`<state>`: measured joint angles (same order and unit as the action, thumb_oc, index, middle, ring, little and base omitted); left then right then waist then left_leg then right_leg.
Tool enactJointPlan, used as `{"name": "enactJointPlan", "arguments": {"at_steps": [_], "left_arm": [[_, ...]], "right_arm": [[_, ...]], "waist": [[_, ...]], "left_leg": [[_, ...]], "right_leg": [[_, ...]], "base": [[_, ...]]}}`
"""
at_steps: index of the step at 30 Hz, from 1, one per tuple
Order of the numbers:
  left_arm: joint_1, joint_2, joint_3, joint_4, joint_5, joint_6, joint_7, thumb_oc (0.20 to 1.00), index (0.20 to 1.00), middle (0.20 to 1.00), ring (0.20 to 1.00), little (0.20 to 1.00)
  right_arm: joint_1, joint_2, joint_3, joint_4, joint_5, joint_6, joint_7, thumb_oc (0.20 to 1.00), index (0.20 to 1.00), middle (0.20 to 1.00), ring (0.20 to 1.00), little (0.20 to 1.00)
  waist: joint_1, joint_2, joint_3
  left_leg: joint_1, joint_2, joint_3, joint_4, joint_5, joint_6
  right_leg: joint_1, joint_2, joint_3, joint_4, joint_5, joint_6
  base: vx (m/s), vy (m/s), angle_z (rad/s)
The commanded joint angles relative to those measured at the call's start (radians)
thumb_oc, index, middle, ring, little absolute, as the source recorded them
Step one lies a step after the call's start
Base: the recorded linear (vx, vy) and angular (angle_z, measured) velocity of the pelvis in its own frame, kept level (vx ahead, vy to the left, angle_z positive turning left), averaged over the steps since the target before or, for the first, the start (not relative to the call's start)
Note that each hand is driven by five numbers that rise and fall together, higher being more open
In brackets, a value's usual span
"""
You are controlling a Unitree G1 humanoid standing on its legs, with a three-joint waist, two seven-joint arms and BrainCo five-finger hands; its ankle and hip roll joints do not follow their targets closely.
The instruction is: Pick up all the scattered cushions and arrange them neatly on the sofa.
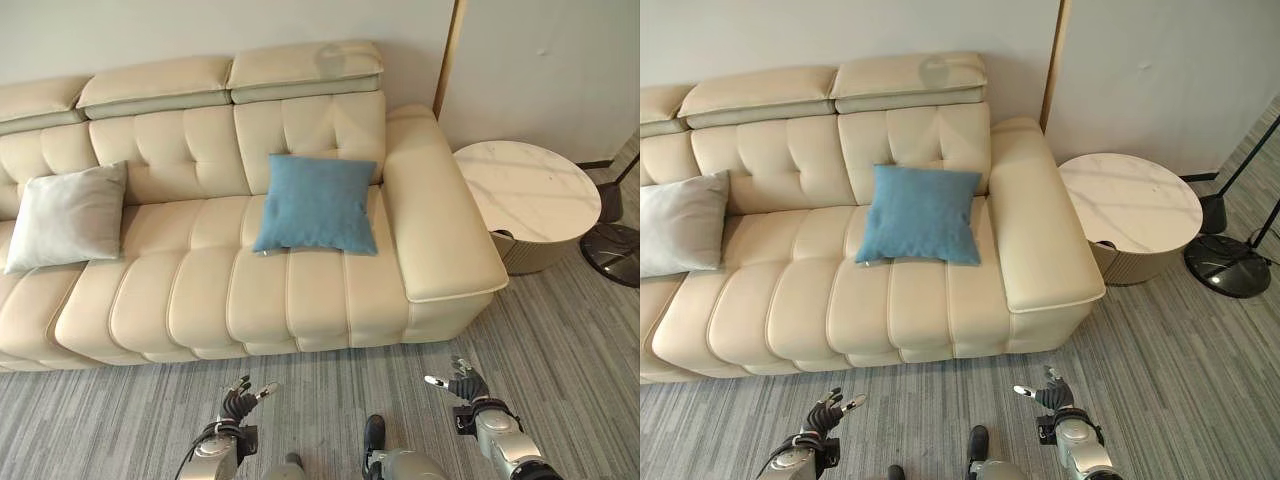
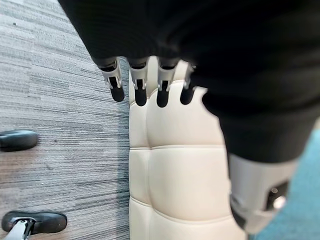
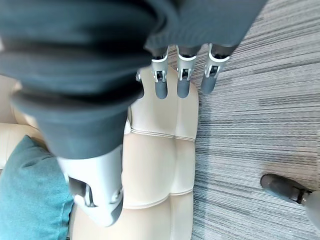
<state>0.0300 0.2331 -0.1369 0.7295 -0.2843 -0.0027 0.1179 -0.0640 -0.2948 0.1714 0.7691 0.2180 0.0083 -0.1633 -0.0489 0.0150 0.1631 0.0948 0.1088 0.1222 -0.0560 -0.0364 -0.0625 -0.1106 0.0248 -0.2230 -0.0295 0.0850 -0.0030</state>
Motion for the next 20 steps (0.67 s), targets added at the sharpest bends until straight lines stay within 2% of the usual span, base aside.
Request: {"name": "enactJointPlan", "arguments": {"at_steps": [1,7,20], "left_arm": [[0.039,0.054,-0.005,-0.04,0.074,-0.019,0.007,1.0,1.0,1.0,1.0,1.0],[0.055,0.055,0.002,-0.033,0.097,-0.014,0.004,1.0,1.0,1.0,1.0,1.0],[0.043,0.047,-0.002,0.025,0.103,-0.019,0.018,1.0,1.0,1.0,1.0,1.0]], "right_arm": [[0.015,0.005,-0.013,-0.05,0.018,-0.031,-0.007,1.0,1.0,1.0,1.0,1.0],[0.026,0.013,-0.006,-0.041,0.008,-0.028,-0.002,1.0,1.0,1.0,1.0,1.0],[0.022,0.037,0.02,-0.019,-0.008,-0.024,-0.002,1.0,1.0,1.0,1.0,1.0]], "waist": [[0.013,-0.009,-0.079],[0.026,-0.017,-0.086],[0.034,-0.026,-0.091]], "left_leg": [[-0.087,-0.017,0.016,-0.003,0.047,0.001],[-0.063,-0.024,0.018,-0.02,0.042,0.006],[-0.05,-0.047,0.017,-0.021,0.03,0.021]], "right_leg": [[0.12,-0.094,-0.001,0.012,-0.152,0.076],[0.145,-0.106,0.007,-0.022,-0.128,0.094],[0.162,-0.134,0.012,-0.019,-0.116,0.115]], "base": [[0.01,0.066,0.03],[-0.01,0.055,-0.24],[0.0,0.035,-0.04]]}}
